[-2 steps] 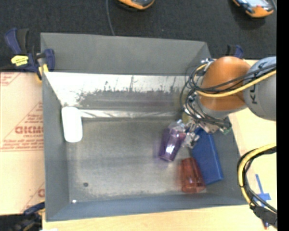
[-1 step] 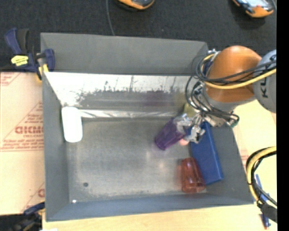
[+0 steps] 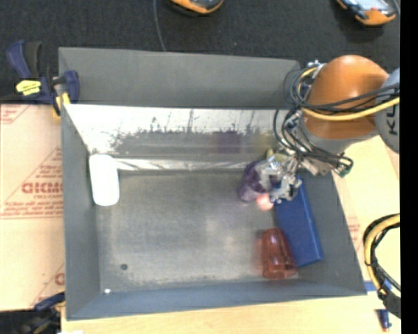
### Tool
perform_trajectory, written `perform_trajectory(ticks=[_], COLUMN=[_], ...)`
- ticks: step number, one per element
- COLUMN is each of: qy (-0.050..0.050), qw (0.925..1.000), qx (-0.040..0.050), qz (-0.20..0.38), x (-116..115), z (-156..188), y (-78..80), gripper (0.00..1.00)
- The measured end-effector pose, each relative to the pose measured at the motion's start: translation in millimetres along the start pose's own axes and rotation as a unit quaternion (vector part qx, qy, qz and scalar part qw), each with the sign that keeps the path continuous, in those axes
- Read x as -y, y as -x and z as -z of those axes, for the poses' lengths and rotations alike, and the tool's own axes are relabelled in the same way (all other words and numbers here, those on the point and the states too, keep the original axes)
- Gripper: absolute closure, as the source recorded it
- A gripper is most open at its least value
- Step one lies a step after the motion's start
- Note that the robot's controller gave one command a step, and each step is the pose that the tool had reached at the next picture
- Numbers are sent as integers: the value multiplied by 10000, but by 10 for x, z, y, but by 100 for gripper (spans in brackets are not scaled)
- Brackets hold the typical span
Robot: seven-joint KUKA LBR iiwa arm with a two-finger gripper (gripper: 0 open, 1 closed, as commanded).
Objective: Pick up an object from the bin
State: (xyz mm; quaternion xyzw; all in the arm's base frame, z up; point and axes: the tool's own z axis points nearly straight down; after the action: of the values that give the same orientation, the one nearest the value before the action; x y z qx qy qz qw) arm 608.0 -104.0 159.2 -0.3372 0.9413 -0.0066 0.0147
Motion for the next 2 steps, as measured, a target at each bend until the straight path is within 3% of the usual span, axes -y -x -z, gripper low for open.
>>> perform_trajectory(ticks=[2], qy=[49], qw=[10000], qx=[-35], qz=[-19], x=[-13], z=[256], y=[-13], gripper=[100])
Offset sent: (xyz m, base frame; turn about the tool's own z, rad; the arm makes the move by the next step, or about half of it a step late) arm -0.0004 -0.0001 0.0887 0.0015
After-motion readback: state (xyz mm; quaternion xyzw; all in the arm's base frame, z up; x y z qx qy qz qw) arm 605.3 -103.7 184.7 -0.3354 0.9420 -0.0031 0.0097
